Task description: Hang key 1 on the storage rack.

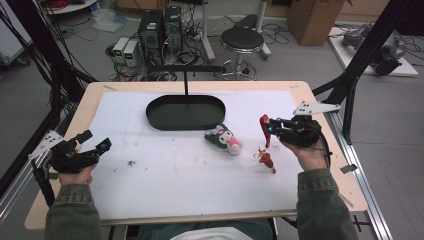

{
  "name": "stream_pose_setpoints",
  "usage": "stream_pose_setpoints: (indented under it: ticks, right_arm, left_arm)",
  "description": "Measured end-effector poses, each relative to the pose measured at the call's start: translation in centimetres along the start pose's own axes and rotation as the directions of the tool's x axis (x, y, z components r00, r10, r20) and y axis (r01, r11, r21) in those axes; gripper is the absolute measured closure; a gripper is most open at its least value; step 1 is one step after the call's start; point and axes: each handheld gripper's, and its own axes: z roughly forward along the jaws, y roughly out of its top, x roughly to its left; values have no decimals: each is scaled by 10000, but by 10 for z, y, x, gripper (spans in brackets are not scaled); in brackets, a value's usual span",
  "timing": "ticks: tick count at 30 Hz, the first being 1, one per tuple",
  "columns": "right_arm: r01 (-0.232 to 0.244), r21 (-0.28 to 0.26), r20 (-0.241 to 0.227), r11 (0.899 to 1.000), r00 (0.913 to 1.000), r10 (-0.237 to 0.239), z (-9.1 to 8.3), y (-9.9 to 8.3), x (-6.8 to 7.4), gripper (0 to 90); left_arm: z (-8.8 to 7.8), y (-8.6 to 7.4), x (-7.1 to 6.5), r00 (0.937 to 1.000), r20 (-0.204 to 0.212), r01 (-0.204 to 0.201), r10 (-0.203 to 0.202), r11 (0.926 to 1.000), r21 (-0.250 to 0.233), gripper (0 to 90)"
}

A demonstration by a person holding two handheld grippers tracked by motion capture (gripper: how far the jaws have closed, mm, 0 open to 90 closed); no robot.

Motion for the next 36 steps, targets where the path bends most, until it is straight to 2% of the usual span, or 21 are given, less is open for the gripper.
stream_pose_setpoints:
  ticks: [4, 8, 11, 13, 18, 23, 25, 29, 35, 36]
  right_arm:
    - [-50, -528, -191, 9986, 9998, 40, -10, 25, -2, 751]
    - [-76, -585, -232, 9983, 9997, 63, -15, 41, -2, 751]
    - [-311, -655, -299, 9974, 9991, 292, -14, 55, -4, 751]
    - [-461, -648, -530, 9968, 9977, 427, -7, 67, -7, 751]
    - [-464, -378, -504, 9982, 9977, 445, 6, 81, -11, 751]
    - [-1008, -679, -822, 9926, 9921, 951, 16, 98, -14, 750]
    - [-1068, -563, -679, 9927, 9924, 1029, 26, 108, -14, 750]
    - [-1193, -522, -684, 9915, 9909, 1156, 35, 118, -12, 750]
    - [-1058, -298, -557, 9939, 9930, 1040, 56, 137, -5, 750]
    - [-921, -356, -468, 9951, 9948, 903, 60, 139, -4, 750]
  left_arm:
    - [1, 0, 0, 10000, 56, 58, -58, 10000, 8, 51]
    - [2, -1, 0, 10000, 64, 74, -74, 10000, 13, 51]
    - [1, 0, 1, 9999, 61, 88, -88, 10000, -15, 51]
    - [2, 0, 1, 9999, 77, 123, -123, 9999, -63, 51]
    - [4, -1, 0, 9999, 144, 52, -53, 10000, 58, 51]
    - [5, -2, -1, 9997, 227, 29, -32, 9999, 132, 51]
    - [6, -2, -1, 9996, 286, 67, -71, 9999, 122, 51]
    - [8, -2, -2, 9992, 392, -23, 15, 9998, 183, 51]
    - [8, -1, -2, 9992, 386, -67, 61, 9999, 158, 51]
    - [8, -1, -2, 9992, 384, -63, 57, 9998, 163, 51]
